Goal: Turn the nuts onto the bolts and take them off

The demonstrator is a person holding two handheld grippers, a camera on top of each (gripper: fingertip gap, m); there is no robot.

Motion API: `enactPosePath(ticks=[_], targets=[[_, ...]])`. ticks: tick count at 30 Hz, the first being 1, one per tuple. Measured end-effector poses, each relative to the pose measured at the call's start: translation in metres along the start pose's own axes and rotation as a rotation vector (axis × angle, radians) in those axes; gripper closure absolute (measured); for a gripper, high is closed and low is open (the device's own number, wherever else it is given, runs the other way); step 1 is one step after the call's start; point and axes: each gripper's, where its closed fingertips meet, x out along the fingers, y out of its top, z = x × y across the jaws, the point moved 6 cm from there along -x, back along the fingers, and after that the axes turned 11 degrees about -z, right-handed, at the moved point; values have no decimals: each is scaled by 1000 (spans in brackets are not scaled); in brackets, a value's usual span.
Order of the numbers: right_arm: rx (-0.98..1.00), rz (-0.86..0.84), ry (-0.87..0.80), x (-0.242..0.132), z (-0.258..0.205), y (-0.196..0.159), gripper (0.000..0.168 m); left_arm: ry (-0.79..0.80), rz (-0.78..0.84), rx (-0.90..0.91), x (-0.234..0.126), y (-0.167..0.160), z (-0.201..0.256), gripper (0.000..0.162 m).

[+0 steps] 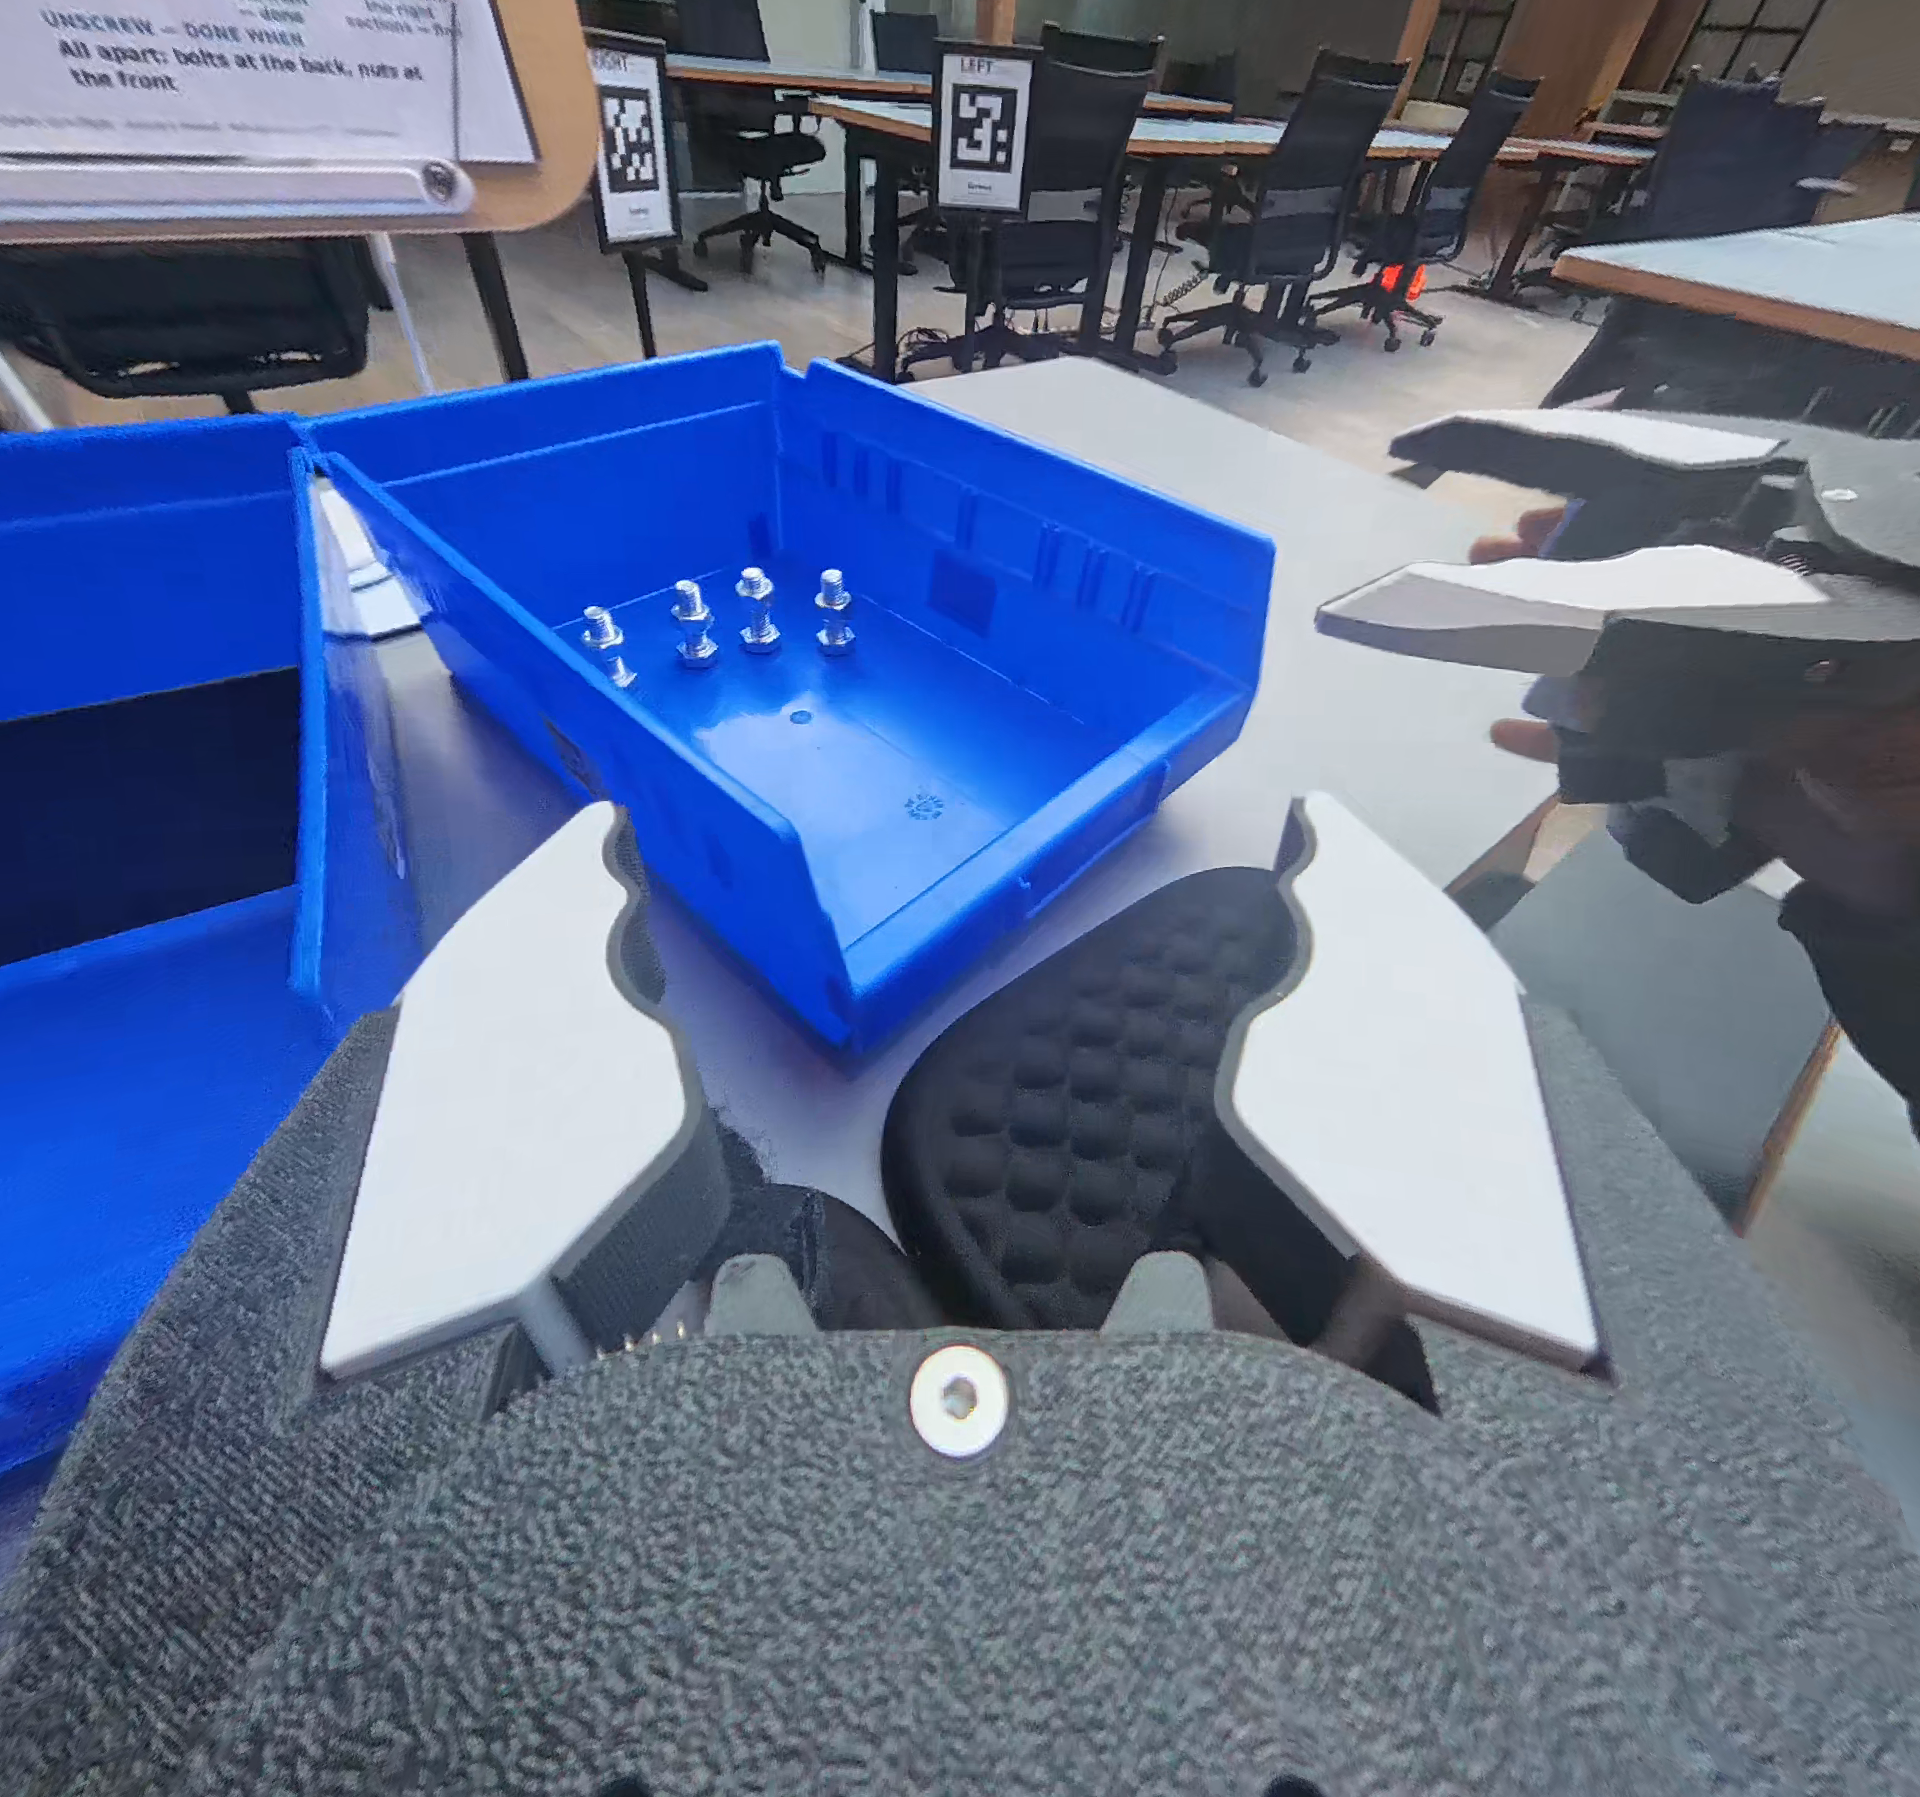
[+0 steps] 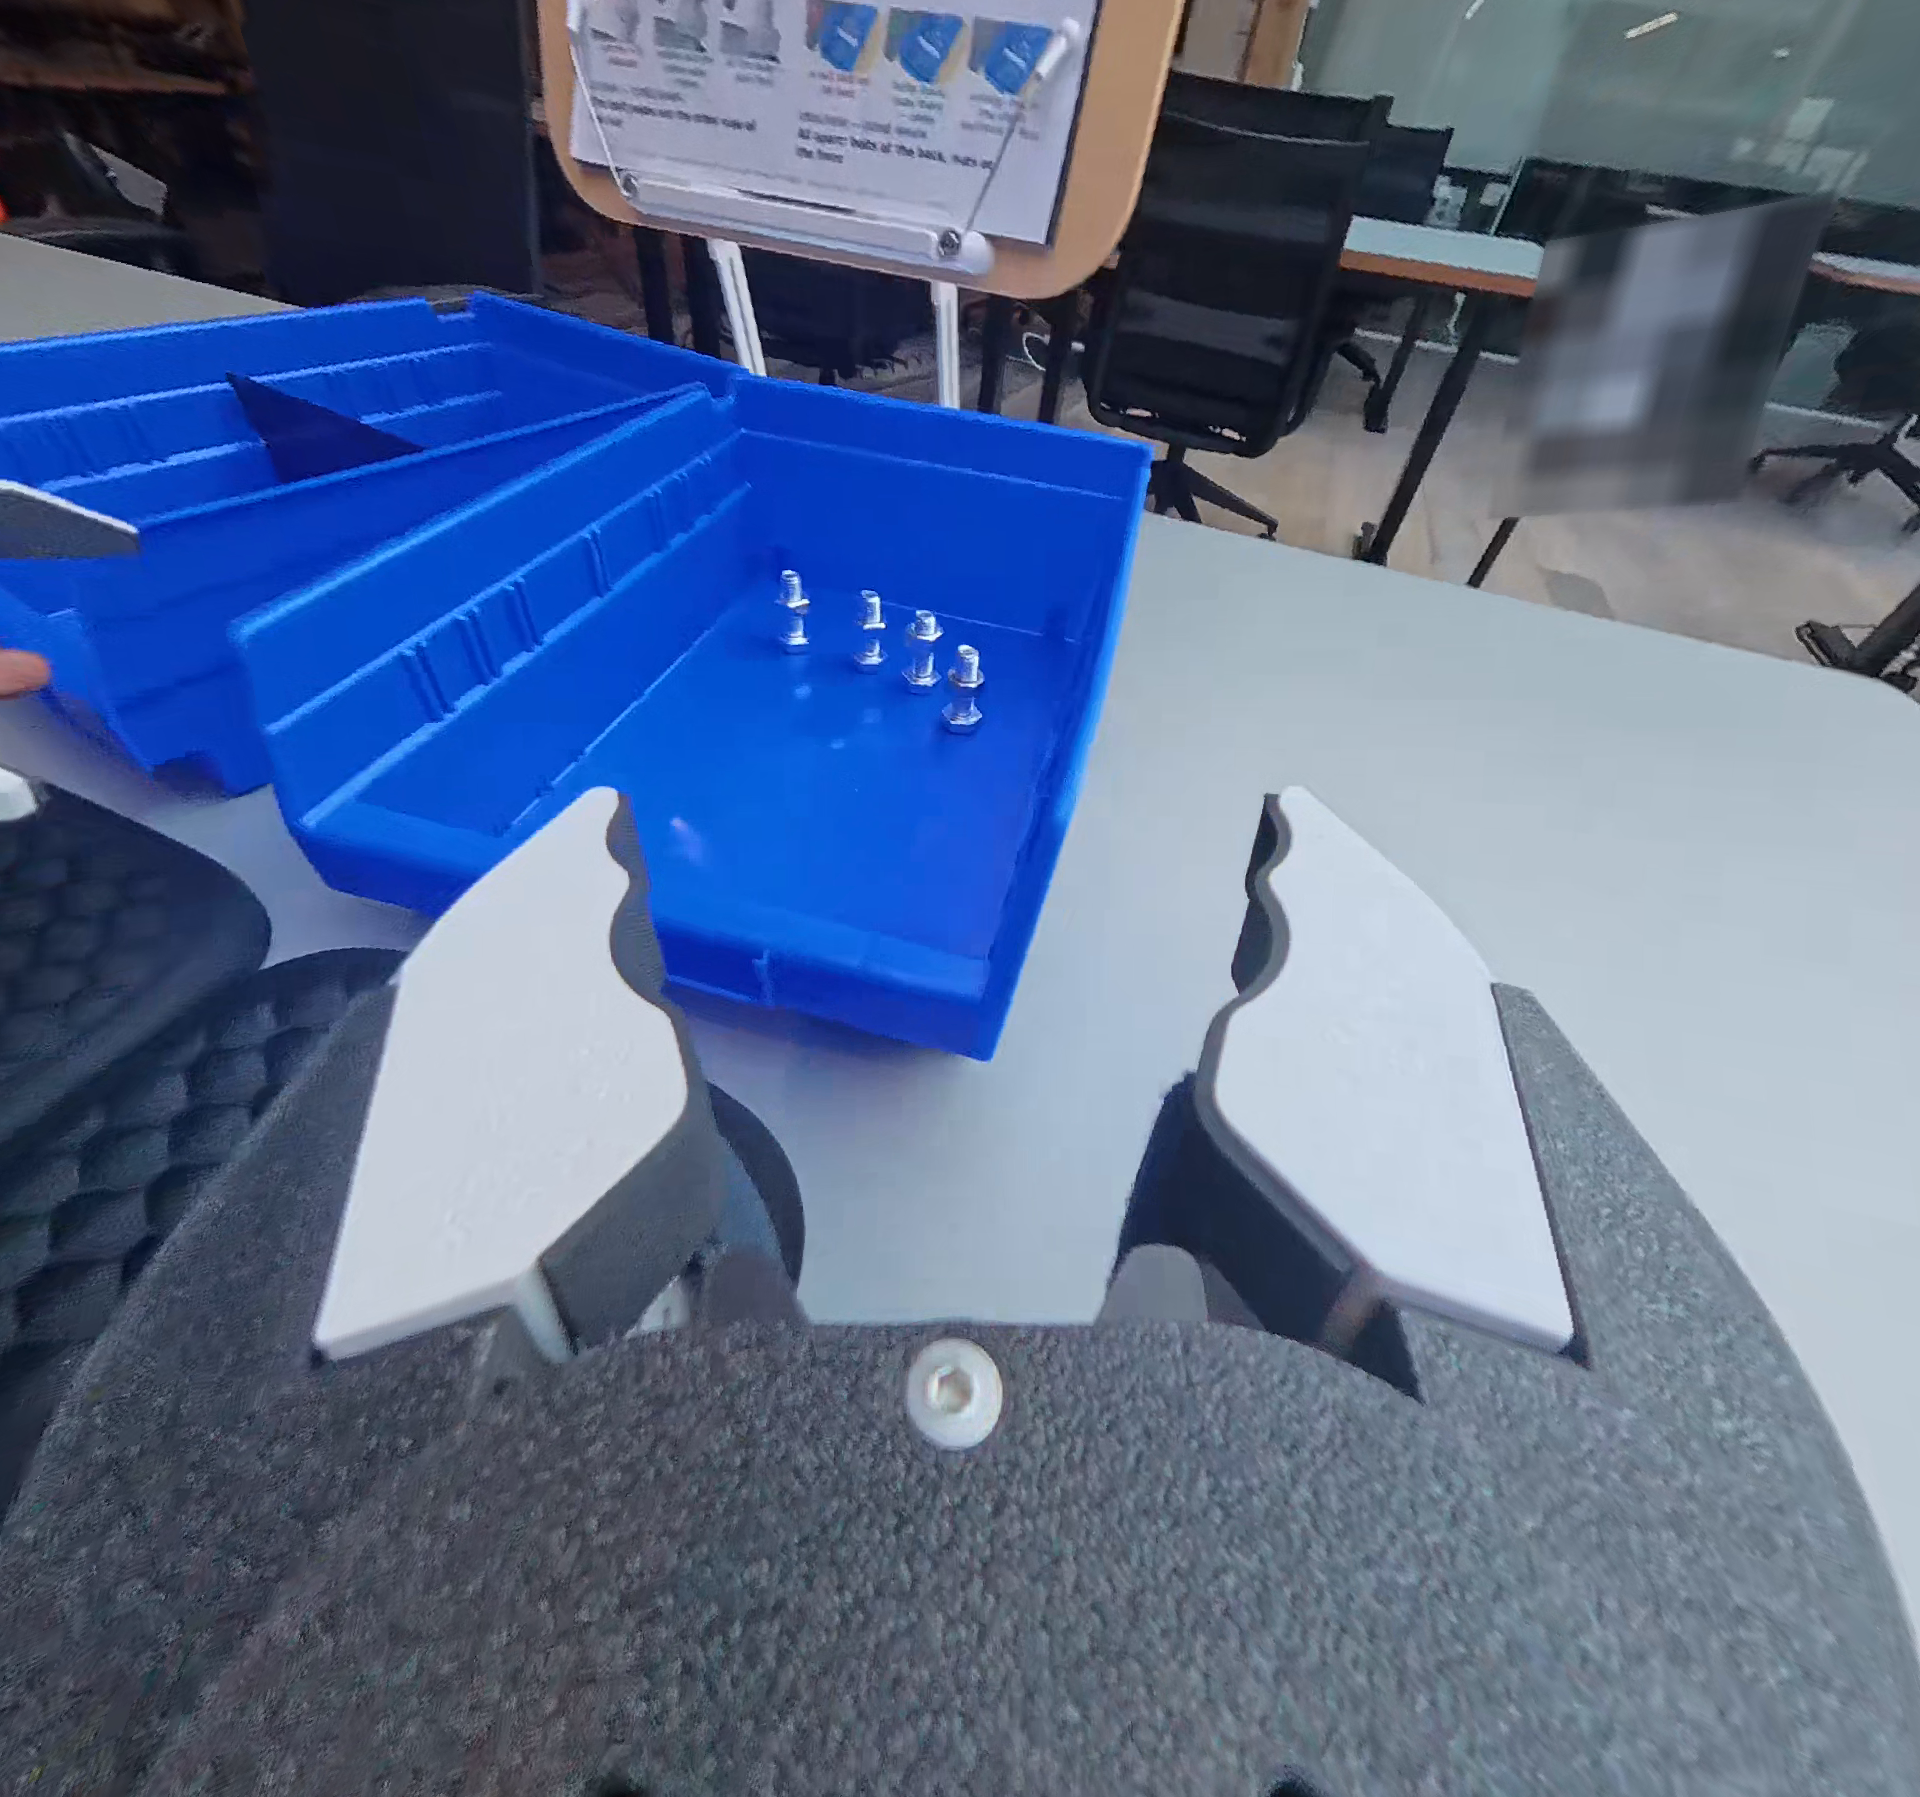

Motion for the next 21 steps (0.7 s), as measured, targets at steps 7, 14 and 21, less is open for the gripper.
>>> enactPosePath(ticks=[7, 14, 21], targets=[[77, -166, -25, 34, 22, -15, 70, 193, -198, -18, 41, -15, -24, 75], [26, -345, -35, 75, 26, -22, 79, 258, -296, -31, 70, -16, -38, 91], [-7, -406, -5, 94, 19, -28, 152, 321, -329, 12, 78, -24, -45, 127]])
